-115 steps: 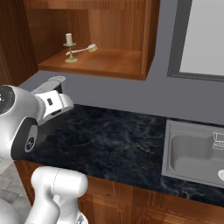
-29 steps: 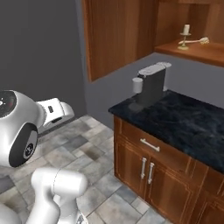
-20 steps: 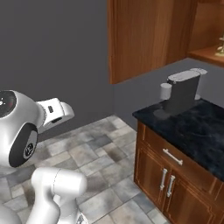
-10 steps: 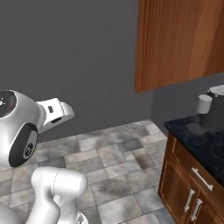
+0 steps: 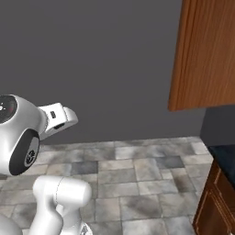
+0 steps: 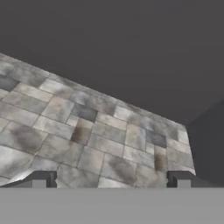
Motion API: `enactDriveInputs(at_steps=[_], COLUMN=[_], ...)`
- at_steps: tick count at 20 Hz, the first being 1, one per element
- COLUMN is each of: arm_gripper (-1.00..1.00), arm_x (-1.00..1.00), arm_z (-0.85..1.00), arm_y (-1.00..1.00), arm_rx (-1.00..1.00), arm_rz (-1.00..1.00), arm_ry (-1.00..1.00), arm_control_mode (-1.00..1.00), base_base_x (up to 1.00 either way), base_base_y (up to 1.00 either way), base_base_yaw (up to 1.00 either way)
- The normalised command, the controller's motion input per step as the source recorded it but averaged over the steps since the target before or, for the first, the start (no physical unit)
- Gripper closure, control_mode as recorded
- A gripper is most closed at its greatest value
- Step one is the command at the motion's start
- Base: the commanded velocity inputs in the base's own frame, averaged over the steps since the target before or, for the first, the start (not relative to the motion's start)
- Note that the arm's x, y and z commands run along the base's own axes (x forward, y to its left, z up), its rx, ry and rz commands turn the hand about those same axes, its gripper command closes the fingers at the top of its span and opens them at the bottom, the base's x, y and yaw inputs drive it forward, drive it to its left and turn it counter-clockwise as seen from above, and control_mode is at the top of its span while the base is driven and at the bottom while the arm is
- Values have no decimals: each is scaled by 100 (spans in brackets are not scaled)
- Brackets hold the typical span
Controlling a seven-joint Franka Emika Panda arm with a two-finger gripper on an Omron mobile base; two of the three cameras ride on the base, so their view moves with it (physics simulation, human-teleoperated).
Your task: Pick the candle and candle from the dining table and place them in the open cabinet. Close the cabinet after placing the objects.
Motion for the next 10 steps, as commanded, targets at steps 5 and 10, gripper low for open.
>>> enactDriveInputs(at_steps=[5,10], arm_gripper=[-100,-100], arm_x=[0,0], arm_z=[0,0], arm_y=[0,0], arm_rx=[0,0], arm_rz=[0,0], arm_ry=[0,0], arm_control_mode=[100,100], base_base_x=[-2,-2], base_base_y=[1,1], base_base_yaw=[48,48])
